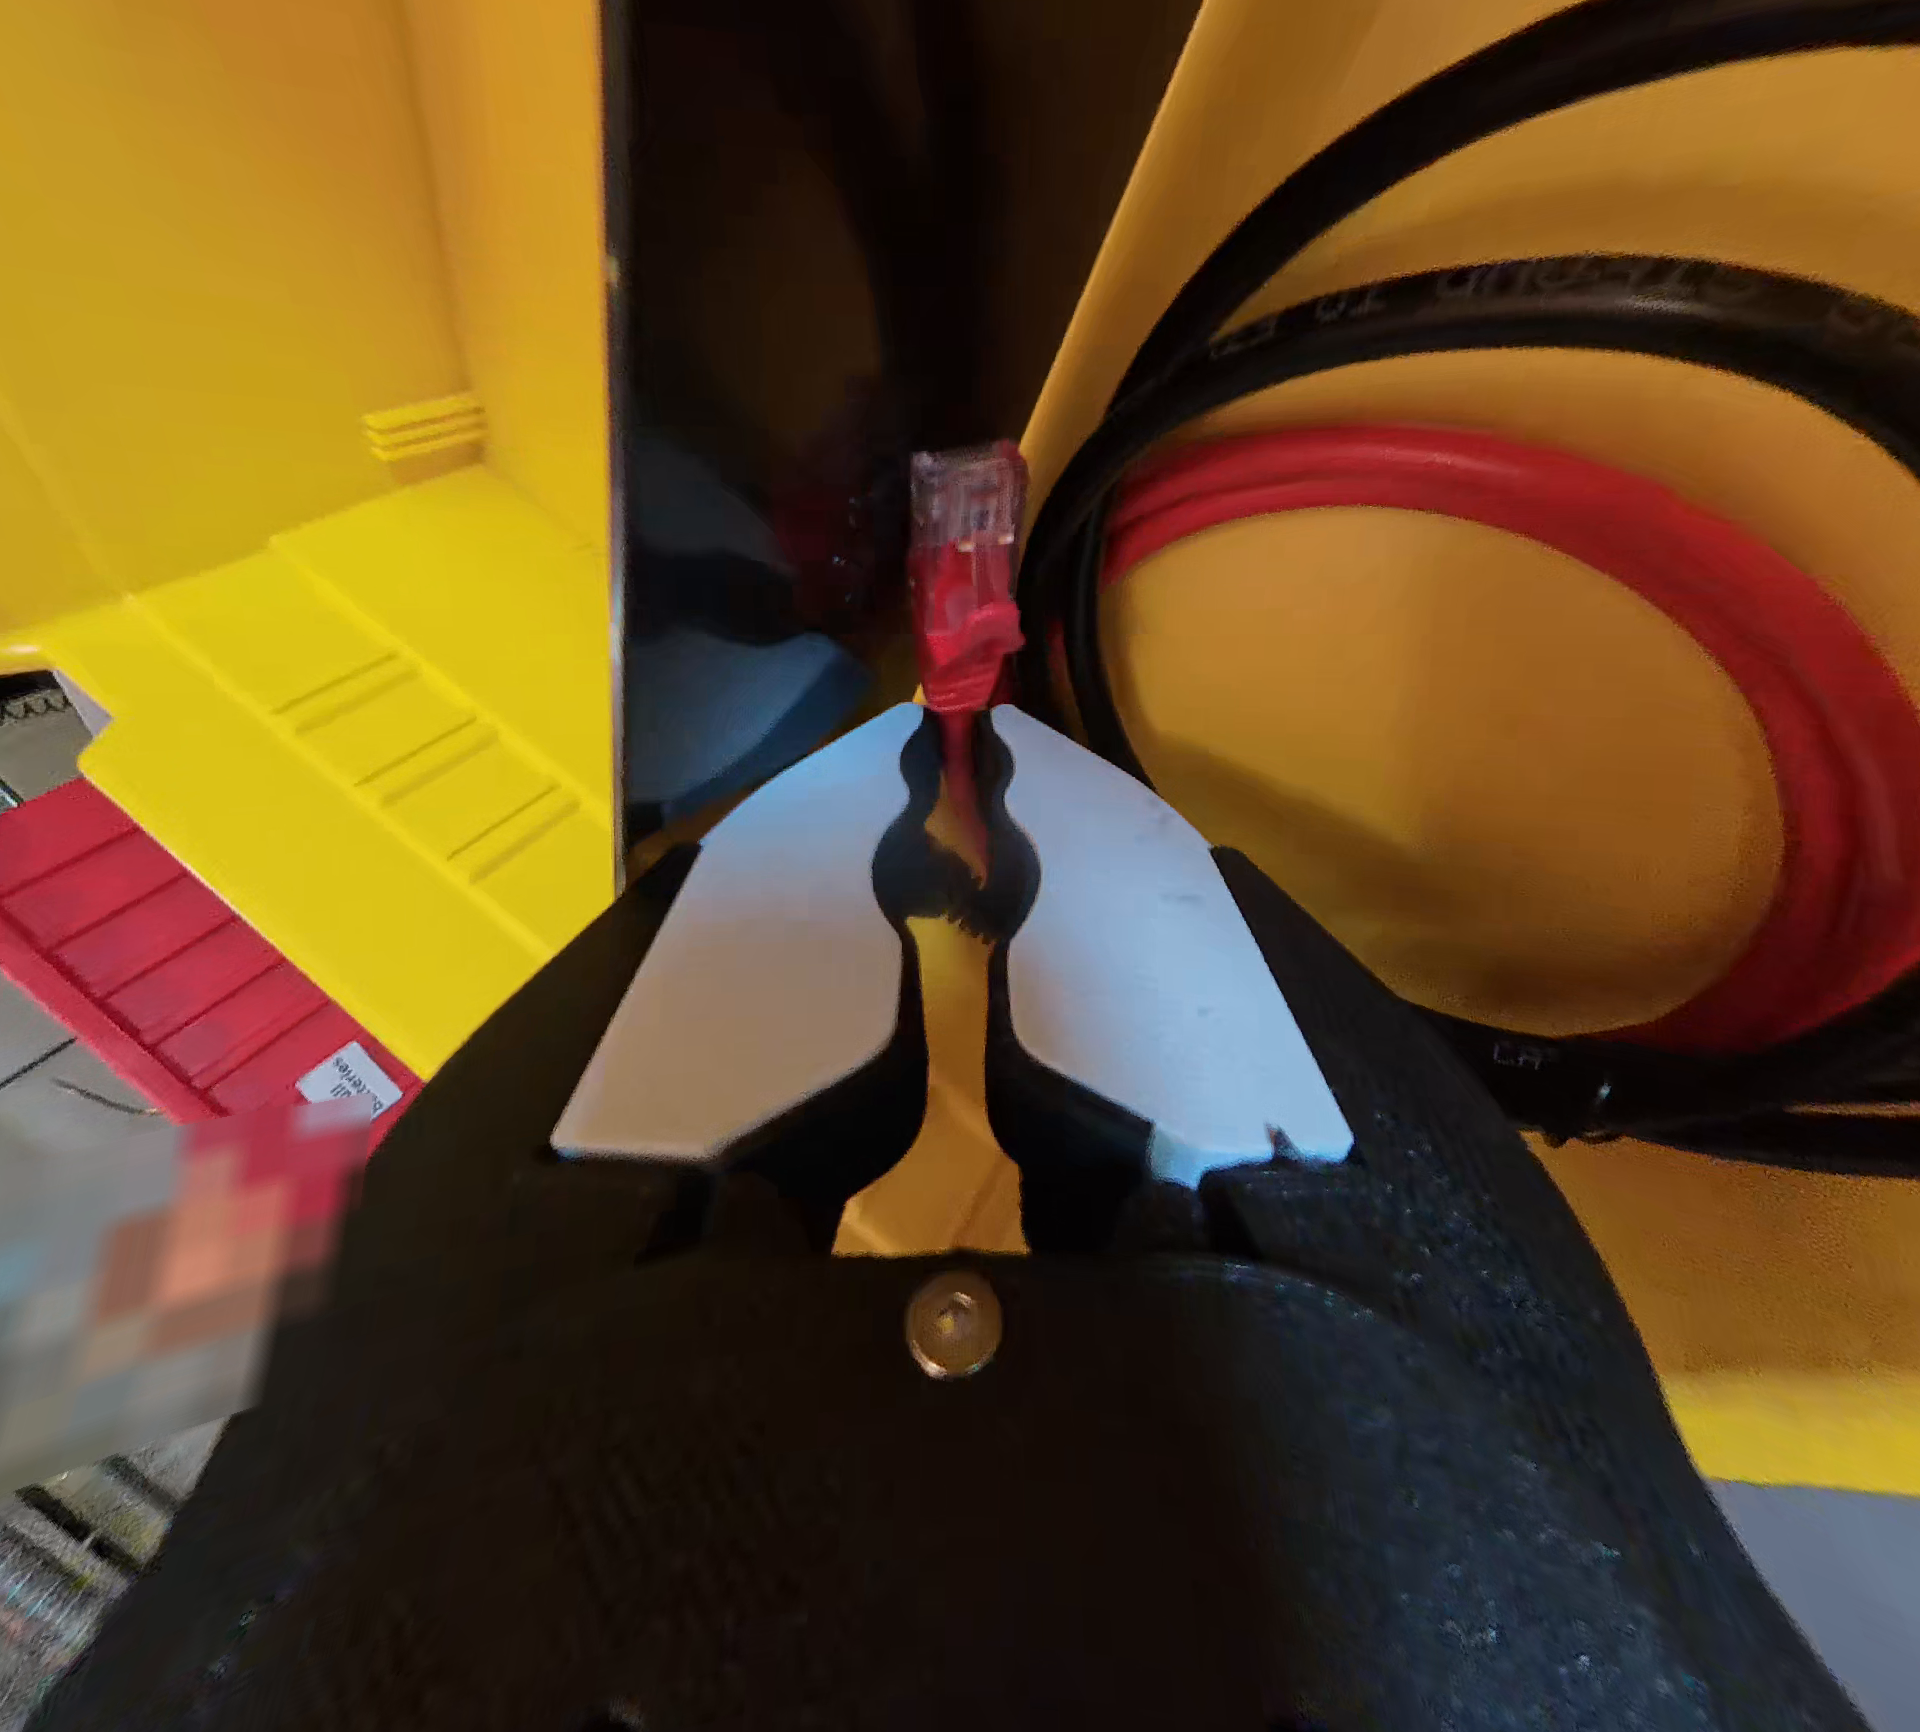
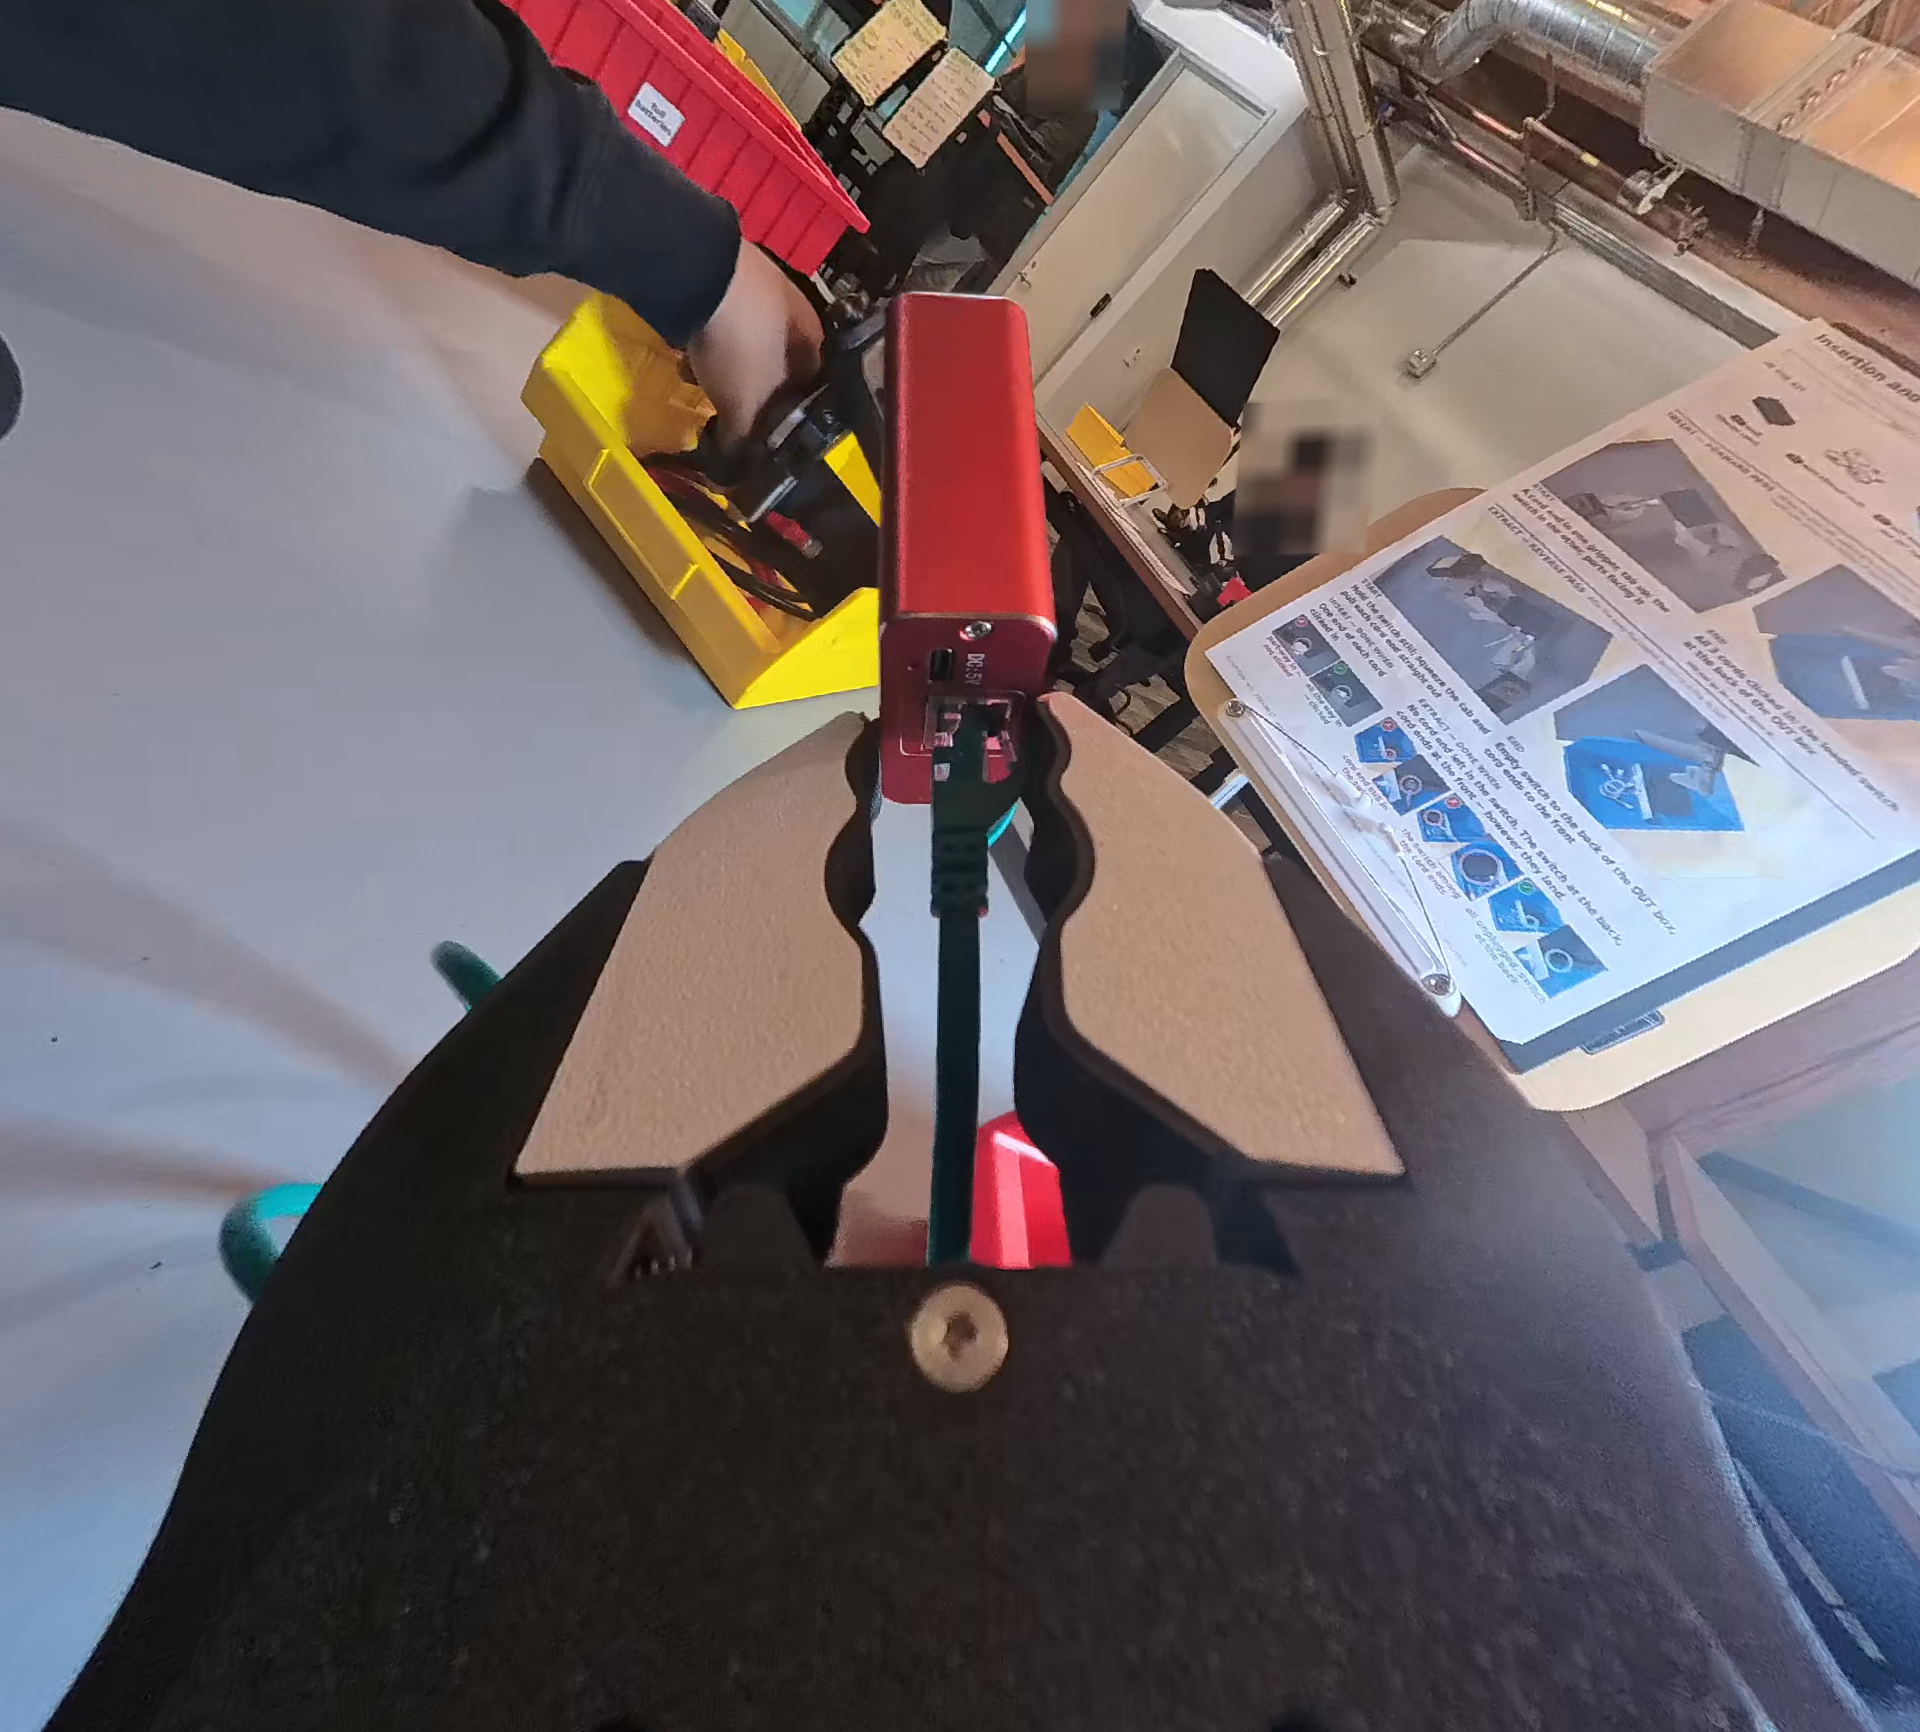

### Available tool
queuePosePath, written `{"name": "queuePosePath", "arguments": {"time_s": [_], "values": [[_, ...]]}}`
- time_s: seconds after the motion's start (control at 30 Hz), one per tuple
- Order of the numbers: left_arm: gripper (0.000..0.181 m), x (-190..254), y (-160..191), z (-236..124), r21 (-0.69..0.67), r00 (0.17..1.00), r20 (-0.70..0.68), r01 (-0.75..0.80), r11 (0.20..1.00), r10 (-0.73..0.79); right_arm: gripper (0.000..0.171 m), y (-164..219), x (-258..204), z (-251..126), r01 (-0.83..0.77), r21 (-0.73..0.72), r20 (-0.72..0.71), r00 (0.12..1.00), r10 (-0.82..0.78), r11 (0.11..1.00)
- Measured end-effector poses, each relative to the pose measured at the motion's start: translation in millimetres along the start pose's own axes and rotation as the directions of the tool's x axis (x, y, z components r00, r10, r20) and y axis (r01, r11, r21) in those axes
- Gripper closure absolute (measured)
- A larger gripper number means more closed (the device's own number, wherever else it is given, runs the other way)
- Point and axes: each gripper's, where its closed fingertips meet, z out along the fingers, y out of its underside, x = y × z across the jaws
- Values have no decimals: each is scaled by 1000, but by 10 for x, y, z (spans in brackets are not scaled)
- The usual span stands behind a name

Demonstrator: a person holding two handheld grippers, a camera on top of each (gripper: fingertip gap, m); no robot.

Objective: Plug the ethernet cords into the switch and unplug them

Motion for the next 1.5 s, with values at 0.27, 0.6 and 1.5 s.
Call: {"name": "queuePosePath", "arguments": {"time_s": [0.27,0.6,1.5], "values": [[176,-203,-62,-1017,344,994,99,7,939,-44,146,-21,89,-36,-40,30,-21,999,40,999],[175,-843,286,-2745,733,950,214,-2,681,-228,146,-136,81,-38,-28,43,-27,999,30,999],[175,2811,-354,-2334,911,678,-374,141,388,633,146,44,-534,-263,67,-26,290,955,-56,997]]}}
